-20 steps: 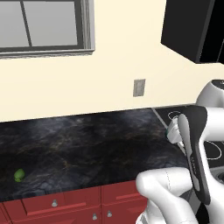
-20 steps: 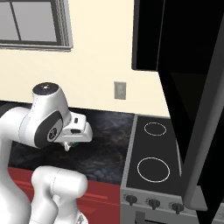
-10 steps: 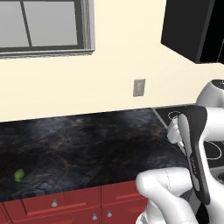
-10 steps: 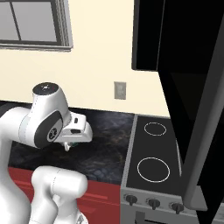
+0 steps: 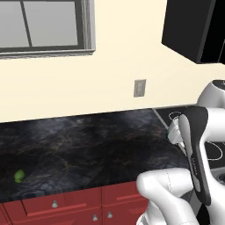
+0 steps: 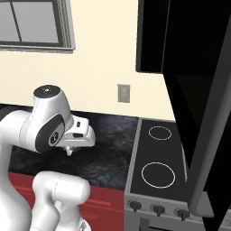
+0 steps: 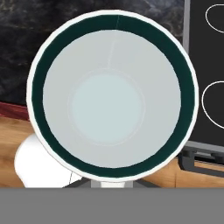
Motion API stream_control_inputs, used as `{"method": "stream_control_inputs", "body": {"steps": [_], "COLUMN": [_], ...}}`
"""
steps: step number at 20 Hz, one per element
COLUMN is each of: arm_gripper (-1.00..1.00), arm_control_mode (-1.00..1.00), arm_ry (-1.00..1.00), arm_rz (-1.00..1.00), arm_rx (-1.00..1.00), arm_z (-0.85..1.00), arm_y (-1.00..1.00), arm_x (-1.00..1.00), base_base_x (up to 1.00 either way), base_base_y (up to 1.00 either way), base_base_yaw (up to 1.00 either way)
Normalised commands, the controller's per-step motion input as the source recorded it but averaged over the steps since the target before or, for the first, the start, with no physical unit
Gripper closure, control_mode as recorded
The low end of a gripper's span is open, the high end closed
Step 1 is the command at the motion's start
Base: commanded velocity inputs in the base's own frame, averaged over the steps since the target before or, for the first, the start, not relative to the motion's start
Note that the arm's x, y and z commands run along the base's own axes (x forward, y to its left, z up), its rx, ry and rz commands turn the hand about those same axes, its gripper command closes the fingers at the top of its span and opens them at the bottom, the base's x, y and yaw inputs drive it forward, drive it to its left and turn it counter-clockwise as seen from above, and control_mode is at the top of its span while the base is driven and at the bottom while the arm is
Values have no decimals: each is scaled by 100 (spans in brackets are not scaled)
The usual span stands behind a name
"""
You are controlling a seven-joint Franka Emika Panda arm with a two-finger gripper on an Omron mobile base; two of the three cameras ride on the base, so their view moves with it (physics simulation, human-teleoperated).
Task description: Pick the mug from the counter and place it inside the microwave. Then close the microwave.
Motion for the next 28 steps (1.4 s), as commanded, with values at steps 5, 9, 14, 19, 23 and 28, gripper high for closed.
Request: {"method": "stream_control_inputs", "body": {"steps": [5,9,14,19,23,28], "arm_gripper": [100,100,100,100,100,100], "arm_control_mode": [-100,-100,-100,-100,-100,-100], "arm_ry": [0,-2,-8,-1,0,0], "arm_rz": [0,0,-1,-7,-11,-7], "arm_rx": [0,0,1,0,0,0], "arm_z": [0,0,0,-2,-1,-12], "arm_y": [0,0,0,3,19,11], "arm_x": [0,-9,-64,-30,17,97], "base_base_x": [0,0,0,0,0,0], "base_base_y": [0,0,0,0,0,0], "base_base_yaw": [0,0,0,0,0,0]}}
